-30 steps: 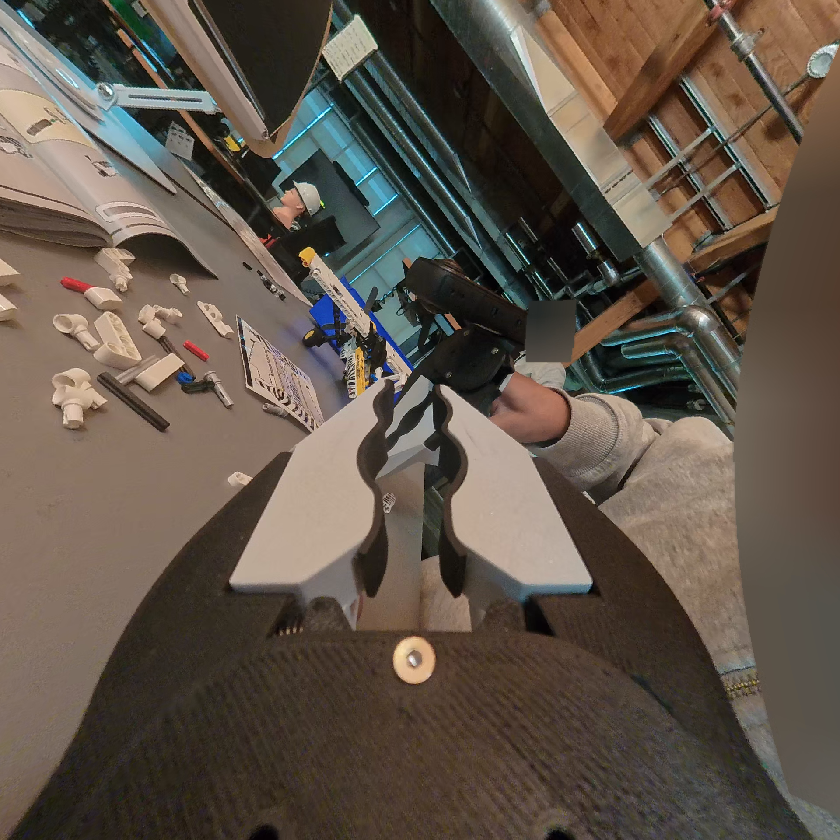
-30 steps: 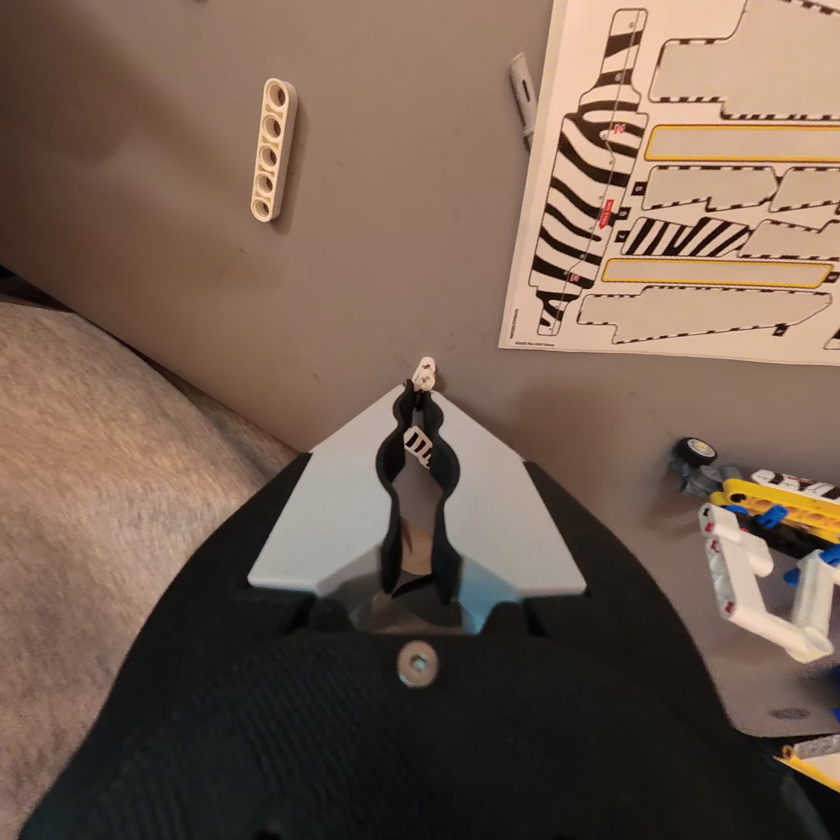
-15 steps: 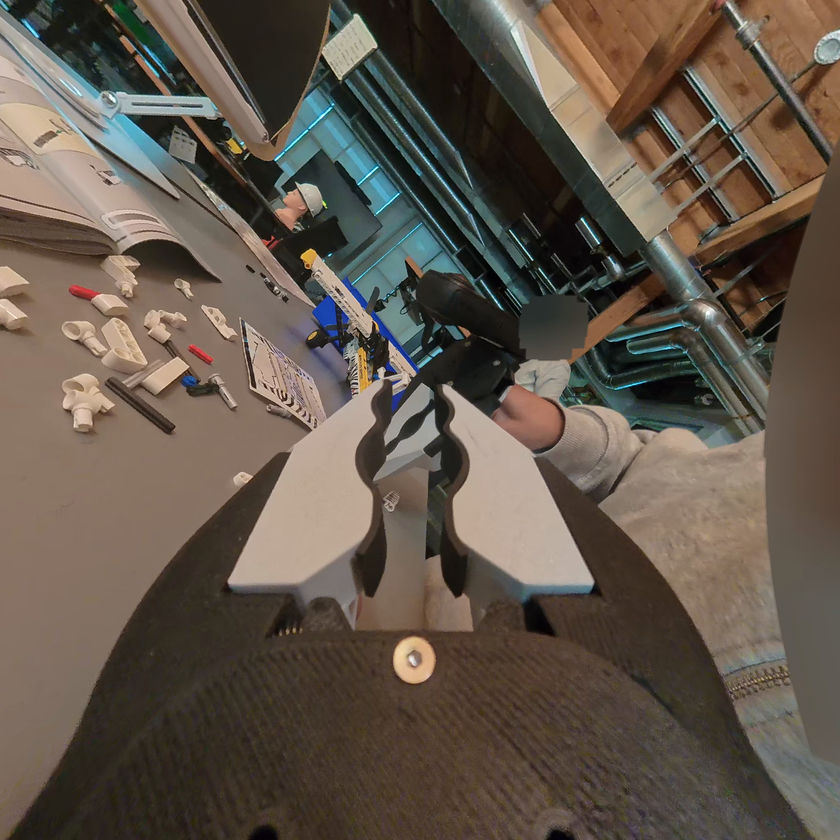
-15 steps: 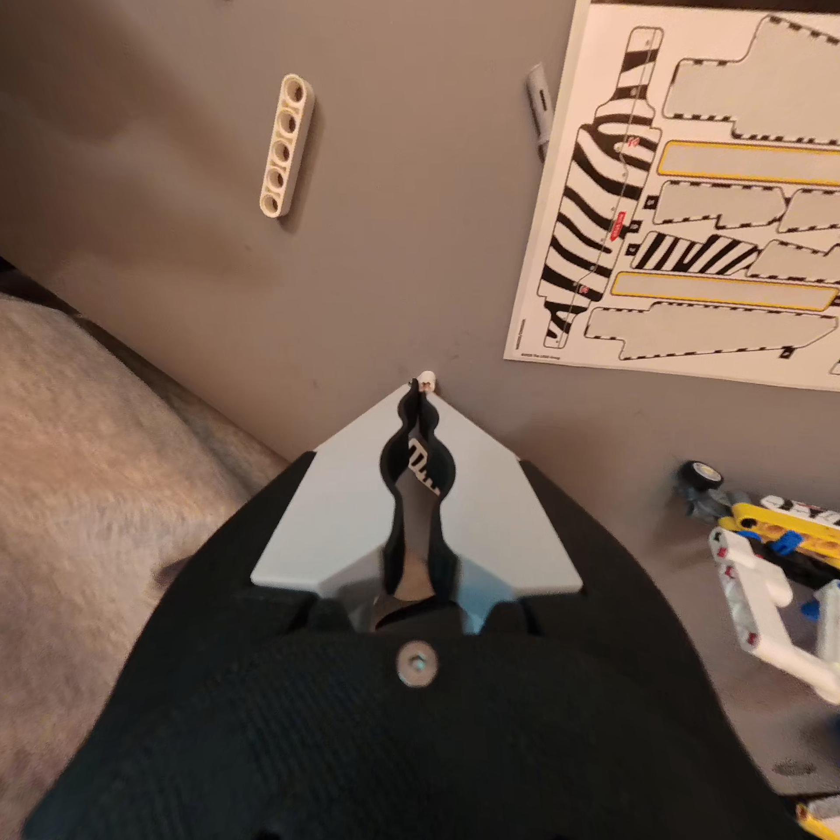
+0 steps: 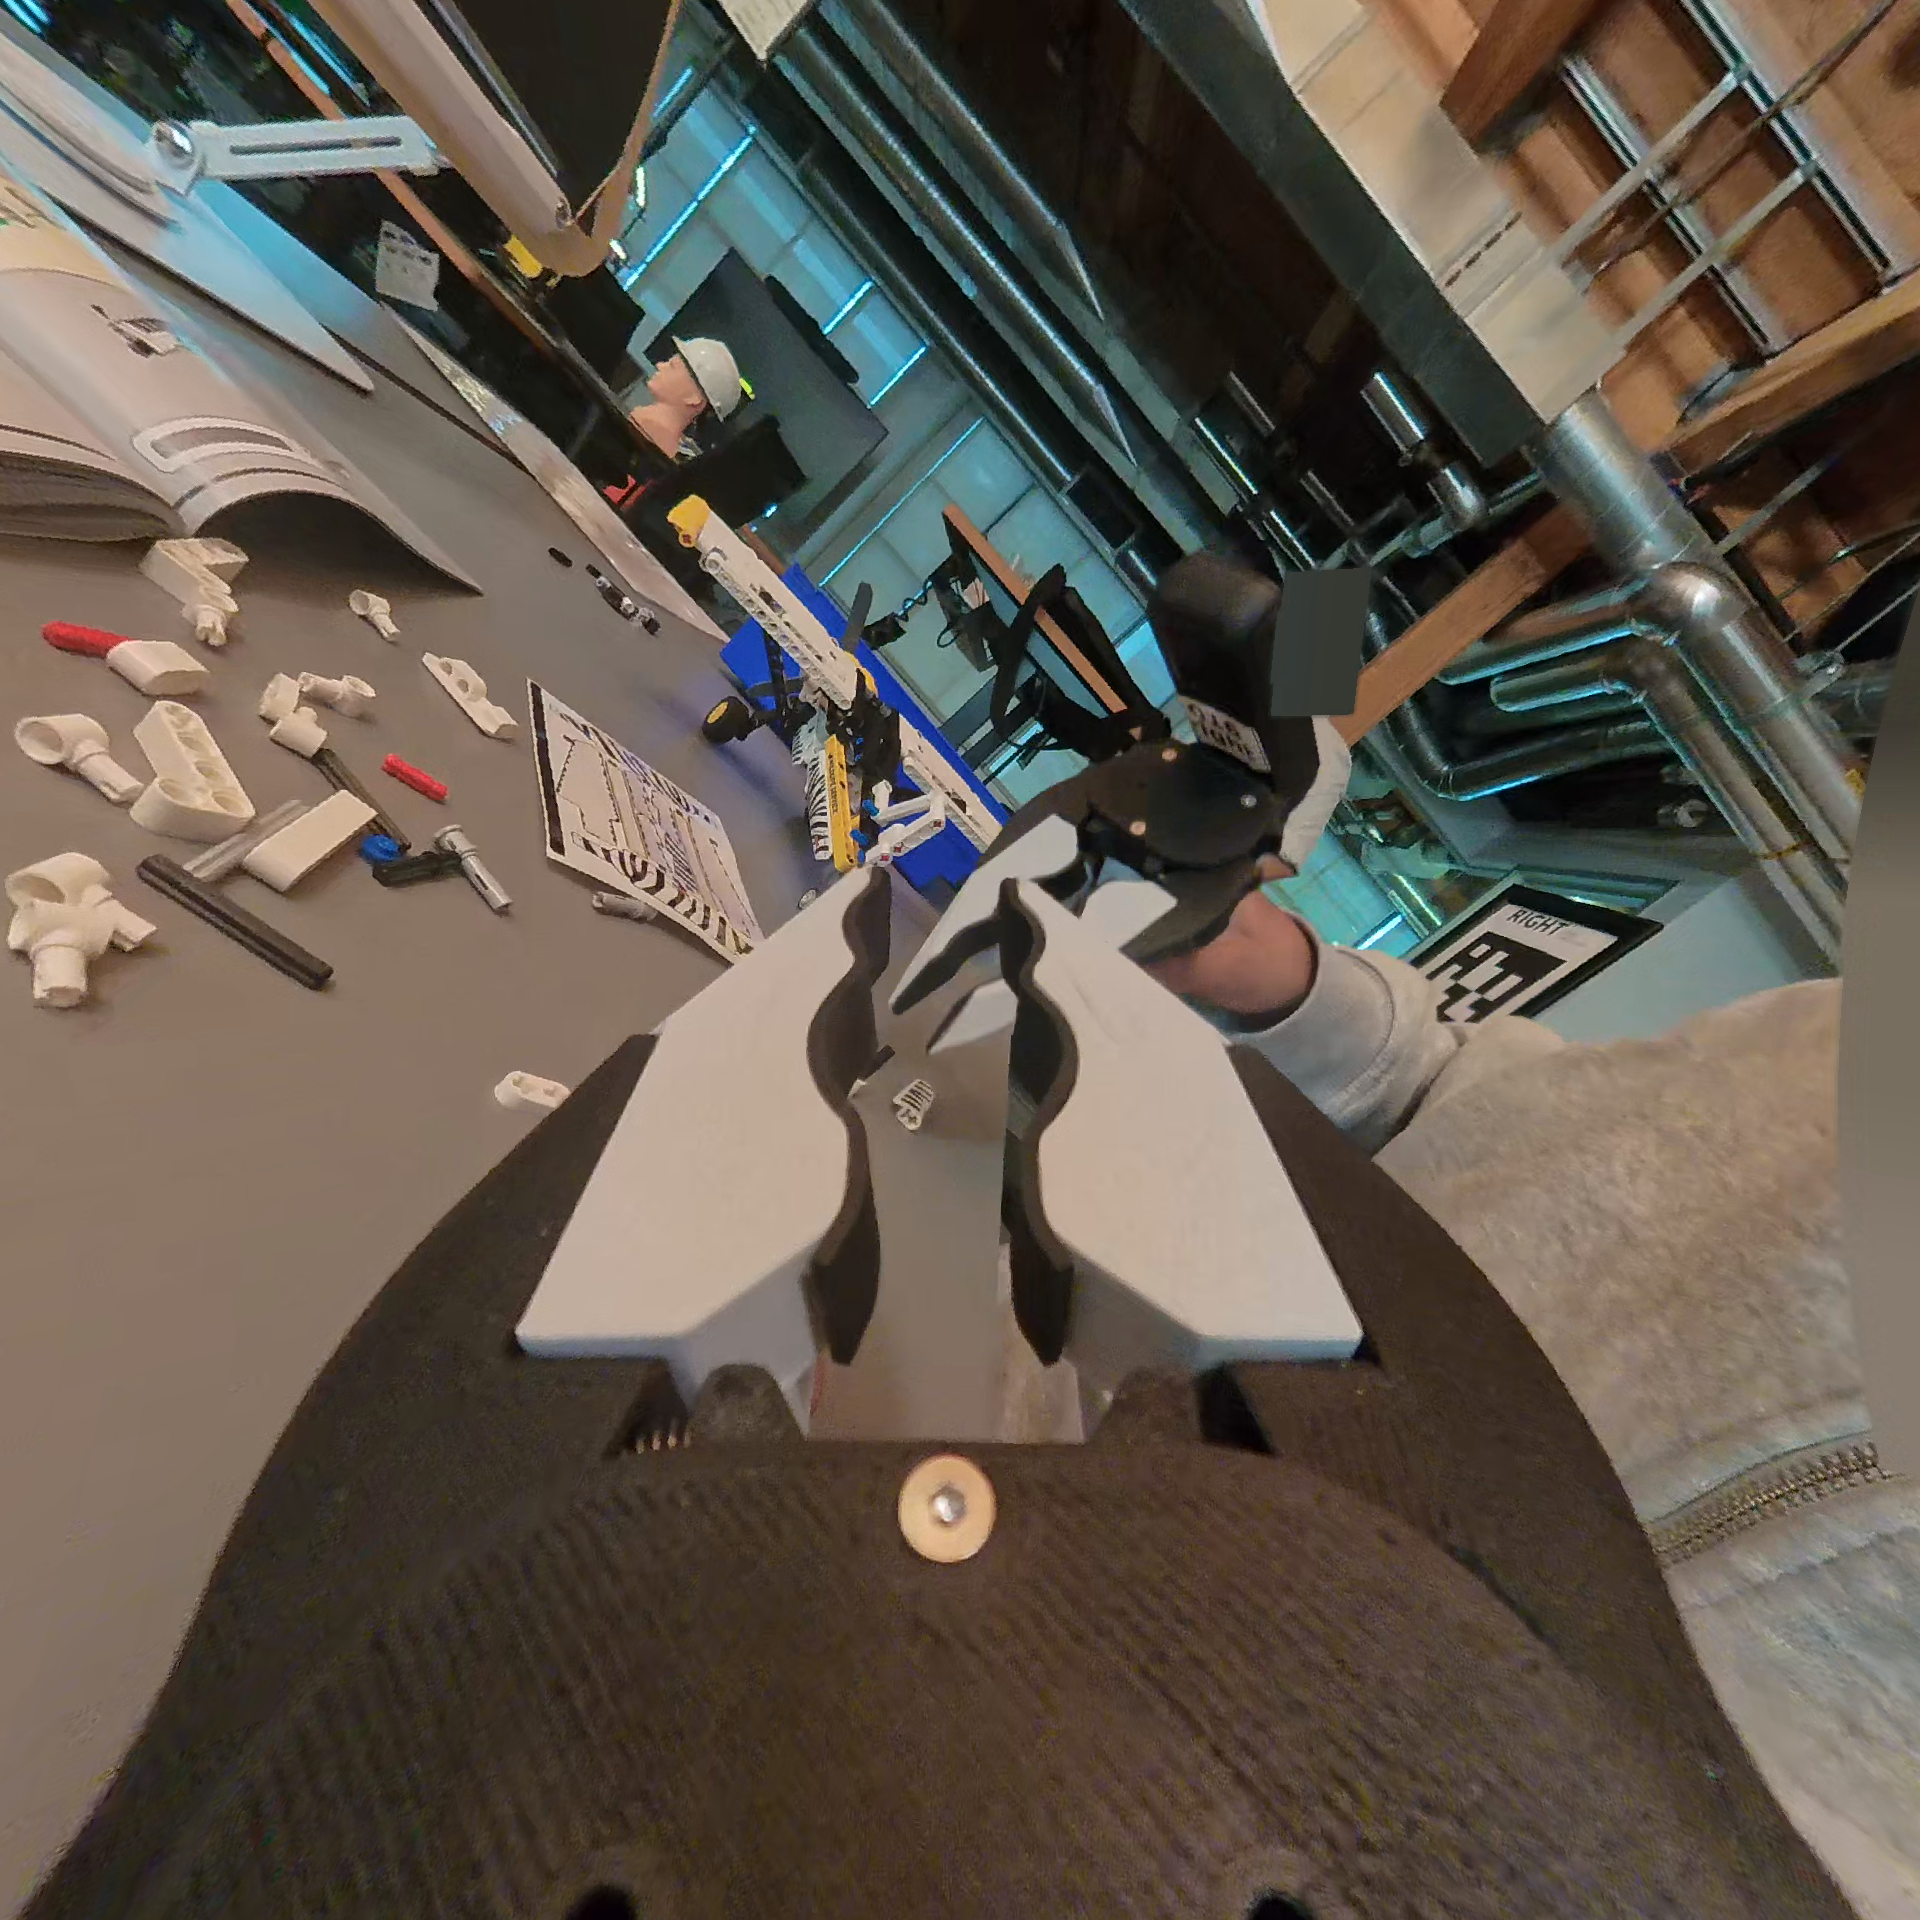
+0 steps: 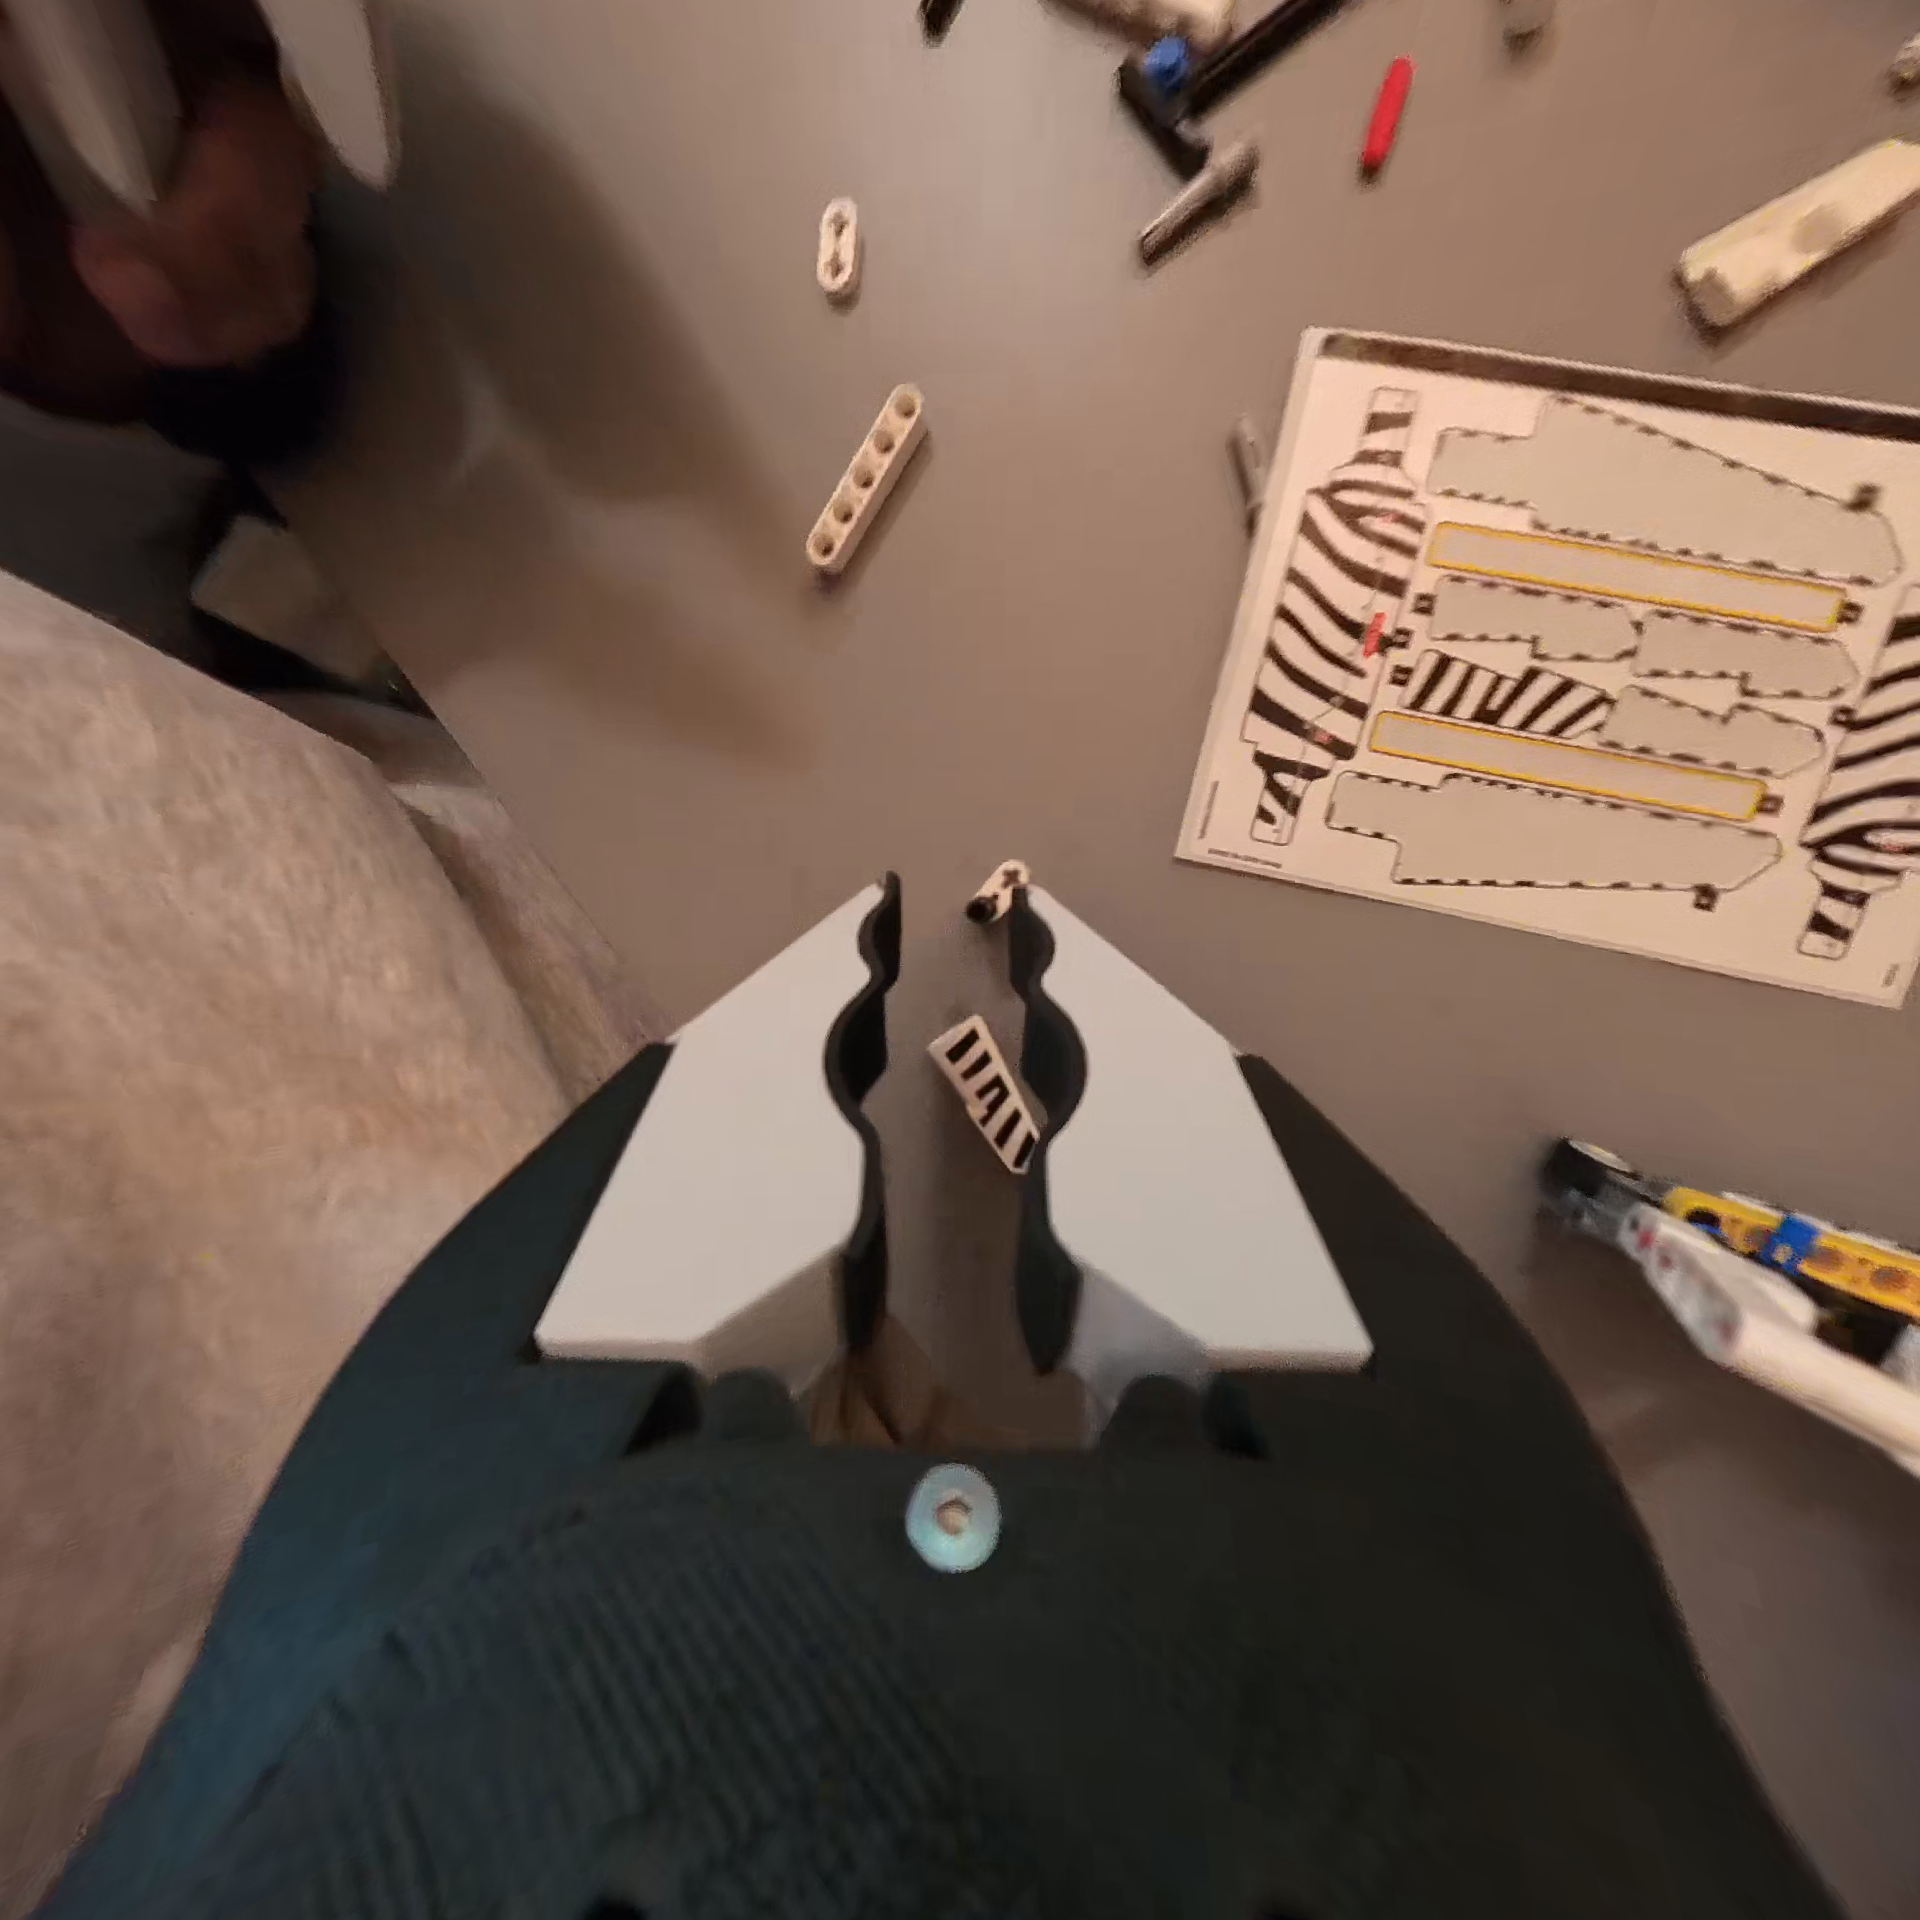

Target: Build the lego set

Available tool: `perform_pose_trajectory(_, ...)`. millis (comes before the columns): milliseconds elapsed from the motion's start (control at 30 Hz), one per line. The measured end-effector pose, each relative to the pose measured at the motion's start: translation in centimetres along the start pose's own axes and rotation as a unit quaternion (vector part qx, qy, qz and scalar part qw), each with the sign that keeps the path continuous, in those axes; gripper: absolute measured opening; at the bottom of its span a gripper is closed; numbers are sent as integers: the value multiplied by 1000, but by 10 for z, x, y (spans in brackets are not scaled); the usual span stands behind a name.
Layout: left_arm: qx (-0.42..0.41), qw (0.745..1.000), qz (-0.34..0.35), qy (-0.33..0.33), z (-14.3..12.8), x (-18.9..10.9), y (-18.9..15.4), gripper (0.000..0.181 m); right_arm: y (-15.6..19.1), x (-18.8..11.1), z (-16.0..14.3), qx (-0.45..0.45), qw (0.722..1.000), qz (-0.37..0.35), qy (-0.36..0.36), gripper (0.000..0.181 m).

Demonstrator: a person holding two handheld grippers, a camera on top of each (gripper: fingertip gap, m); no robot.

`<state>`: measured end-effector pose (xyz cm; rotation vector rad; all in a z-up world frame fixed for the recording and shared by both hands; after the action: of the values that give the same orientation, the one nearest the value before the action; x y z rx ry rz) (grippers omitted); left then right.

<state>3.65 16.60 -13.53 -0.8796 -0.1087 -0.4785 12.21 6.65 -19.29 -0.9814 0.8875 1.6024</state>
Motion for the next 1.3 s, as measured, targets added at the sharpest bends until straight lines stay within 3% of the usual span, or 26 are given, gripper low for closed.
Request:
perform_pose_trajectory(100,2,1000,-1,6,-3,3,-1,20,0,16,-12,-60,997,-41,30,20)
perform_pose_trajectory(167,3,1000,-5,10,-5,5,-3,20,-6,23,-18,-90,992,-73,47,4)
perform_pose_trajectory(233,6,1000,-11,17,-7,6,-5,21,-5,21,-12,-94,992,-74,26,3)
perform_pose_trajectory(333,15,999,-29,28,-10,9,-11,28,9,6,11,-46,998,-5,-50,3)
perform_pose_trajectory(400,27,998,-50,35,-13,13,-18,36,23,-9,26,15,990,86,-107,3)
perform_pose_trajectory(467,37,995,-86,44,-18,18,-29,41,43,-26,38,85,960,220,-149,2)
perform_pose_trajectory(567,24,980,-189,64,-28,23,-59,41,69,-51,47,166,879,411,-176,2)
perform_pose_trajectory(700,2,957,-275,96,-43,25,-85,43,97,-66,42,197,794,556,-147,2)
perform_pose_trajectory(900,38,941,-300,154,-68,29,-99,31,114,-80,41,194,736,635,-137,2)
perform_pose_trajectory(1300,33,933,-327,148,-68,27,-107,7,117,-85,30,194,712,661,-135,2)
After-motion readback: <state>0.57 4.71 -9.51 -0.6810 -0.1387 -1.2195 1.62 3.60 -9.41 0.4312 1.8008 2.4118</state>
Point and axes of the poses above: each gripper's, where its closed fingertips meet, x out along the fingers, z out of its top, y = z × x across the jaws, the point moved 1 cm from there along -x, back along the fingers, and after that the axes turned 6 degrees about -z, right-handed, at the moved point
